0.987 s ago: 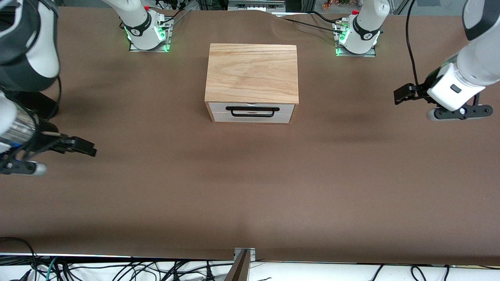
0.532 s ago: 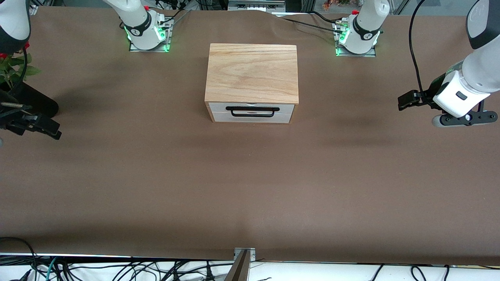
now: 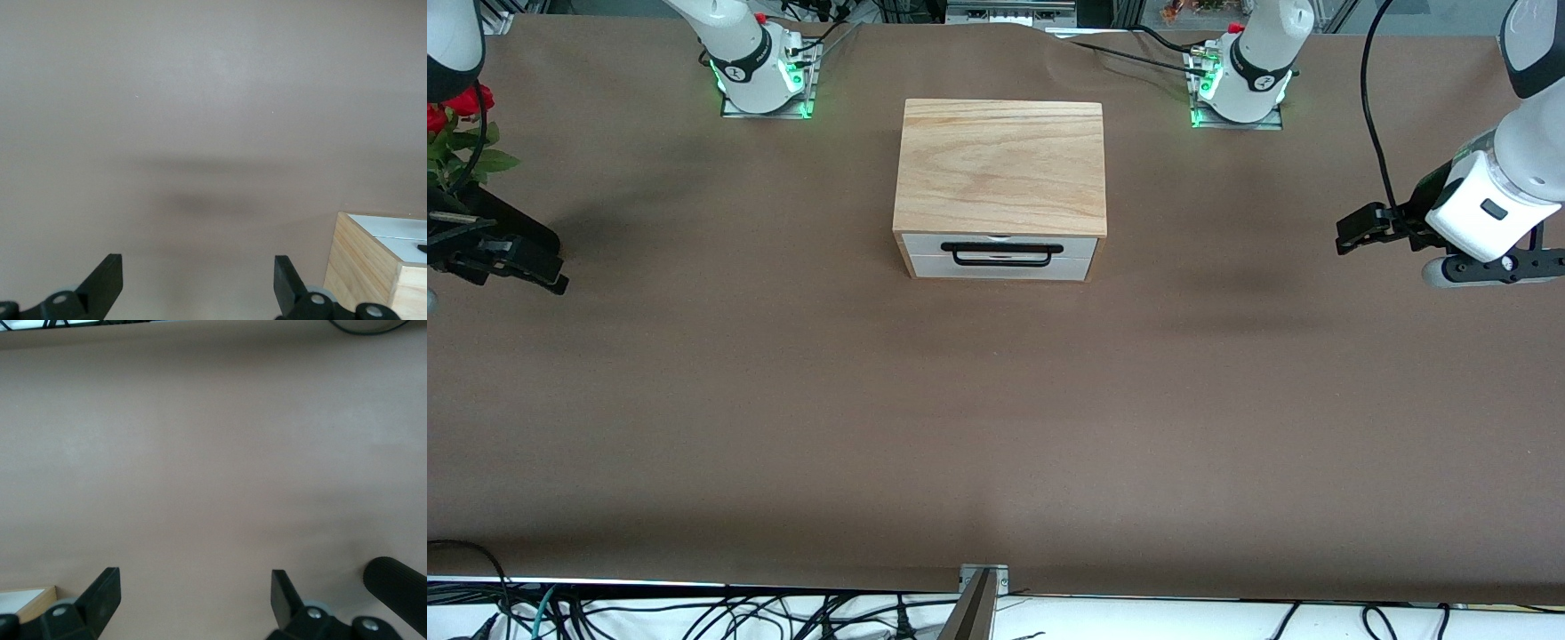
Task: Close drawer with both arms simultaneously
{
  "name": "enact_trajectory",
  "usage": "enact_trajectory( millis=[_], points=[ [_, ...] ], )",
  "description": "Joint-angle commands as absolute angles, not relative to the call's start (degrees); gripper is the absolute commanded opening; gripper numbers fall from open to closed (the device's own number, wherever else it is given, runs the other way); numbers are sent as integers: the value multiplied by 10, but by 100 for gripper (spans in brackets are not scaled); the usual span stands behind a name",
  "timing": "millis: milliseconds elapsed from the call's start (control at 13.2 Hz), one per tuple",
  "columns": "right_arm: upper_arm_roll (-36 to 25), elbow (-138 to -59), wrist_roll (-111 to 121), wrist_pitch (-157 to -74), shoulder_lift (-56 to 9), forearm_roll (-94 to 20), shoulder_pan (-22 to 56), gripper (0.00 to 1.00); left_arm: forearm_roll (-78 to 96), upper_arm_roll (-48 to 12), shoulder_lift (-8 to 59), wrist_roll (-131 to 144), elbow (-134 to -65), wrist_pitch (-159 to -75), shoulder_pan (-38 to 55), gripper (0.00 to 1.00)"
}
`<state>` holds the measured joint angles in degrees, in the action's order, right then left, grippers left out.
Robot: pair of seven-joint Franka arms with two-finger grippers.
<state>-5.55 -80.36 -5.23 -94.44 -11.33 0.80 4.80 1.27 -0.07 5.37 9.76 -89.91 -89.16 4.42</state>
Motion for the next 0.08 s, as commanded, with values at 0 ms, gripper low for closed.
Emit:
enact_trajectory(
  millis=[0],
  points=[
    [-46,-817,-47,-938,-103,11,41,100,24,-2,58,96,-887,-887,42,100]
  ],
)
